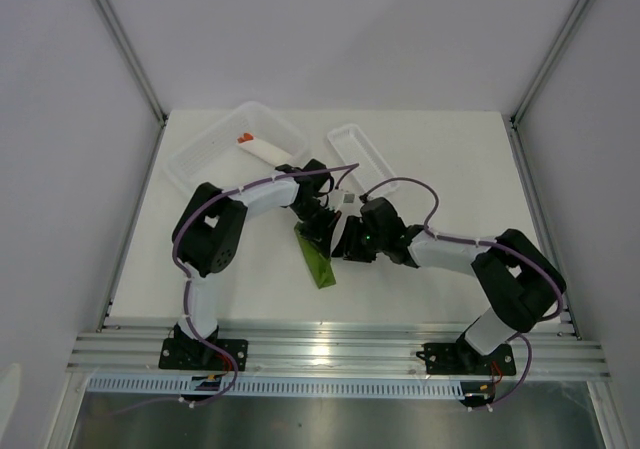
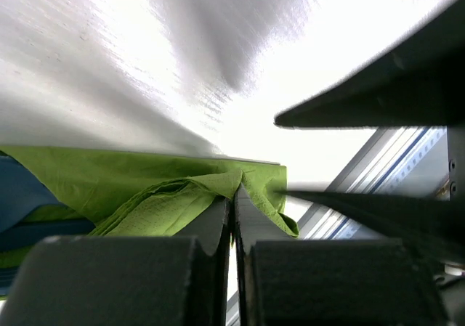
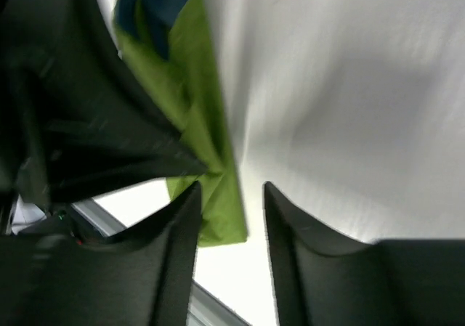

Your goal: Place the utensils on the paper napkin and roll it up

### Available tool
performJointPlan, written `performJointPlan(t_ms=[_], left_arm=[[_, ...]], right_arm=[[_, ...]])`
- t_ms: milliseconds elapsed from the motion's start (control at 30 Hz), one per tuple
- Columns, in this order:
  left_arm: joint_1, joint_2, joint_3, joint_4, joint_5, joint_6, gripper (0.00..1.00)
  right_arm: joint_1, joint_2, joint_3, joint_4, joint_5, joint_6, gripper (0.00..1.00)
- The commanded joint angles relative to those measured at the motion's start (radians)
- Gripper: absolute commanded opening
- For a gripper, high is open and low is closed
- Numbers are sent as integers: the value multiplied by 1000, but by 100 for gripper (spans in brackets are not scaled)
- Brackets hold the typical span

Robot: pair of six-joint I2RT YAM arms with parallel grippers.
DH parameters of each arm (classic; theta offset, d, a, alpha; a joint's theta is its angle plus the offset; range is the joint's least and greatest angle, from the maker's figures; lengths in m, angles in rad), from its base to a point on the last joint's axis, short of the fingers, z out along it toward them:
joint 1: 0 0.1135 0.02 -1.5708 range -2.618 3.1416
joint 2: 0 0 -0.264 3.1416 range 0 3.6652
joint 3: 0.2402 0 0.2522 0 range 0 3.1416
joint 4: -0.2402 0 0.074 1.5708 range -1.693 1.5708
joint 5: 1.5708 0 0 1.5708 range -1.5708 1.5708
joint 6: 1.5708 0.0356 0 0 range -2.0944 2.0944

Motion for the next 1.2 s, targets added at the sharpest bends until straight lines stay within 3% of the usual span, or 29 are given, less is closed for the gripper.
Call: performJointPlan(t_ms=[0,100,200,433,733,967,1167], left_arm=[[-9,9,19,38,16,-30,1],[-7,22,27,39,10,-31,3],[-9,28,29,39,-1,-31,5],[-9,31,35,38,-2,-34,10],[-9,40,53,39,12,-36,17],[-7,37,67,34,22,-36,20],[-9,39,88,21,24,-27,25]], right_arm=[[57,-70,-35,13,44,-56,46],[92,-93,-56,54,99,-57,59],[120,-98,-40,54,153,-65,66],[155,0,38,36,190,-113,69],[189,72,63,1,242,-111,65],[191,68,44,-15,273,-82,29],[186,60,14,8,262,-37,14]])
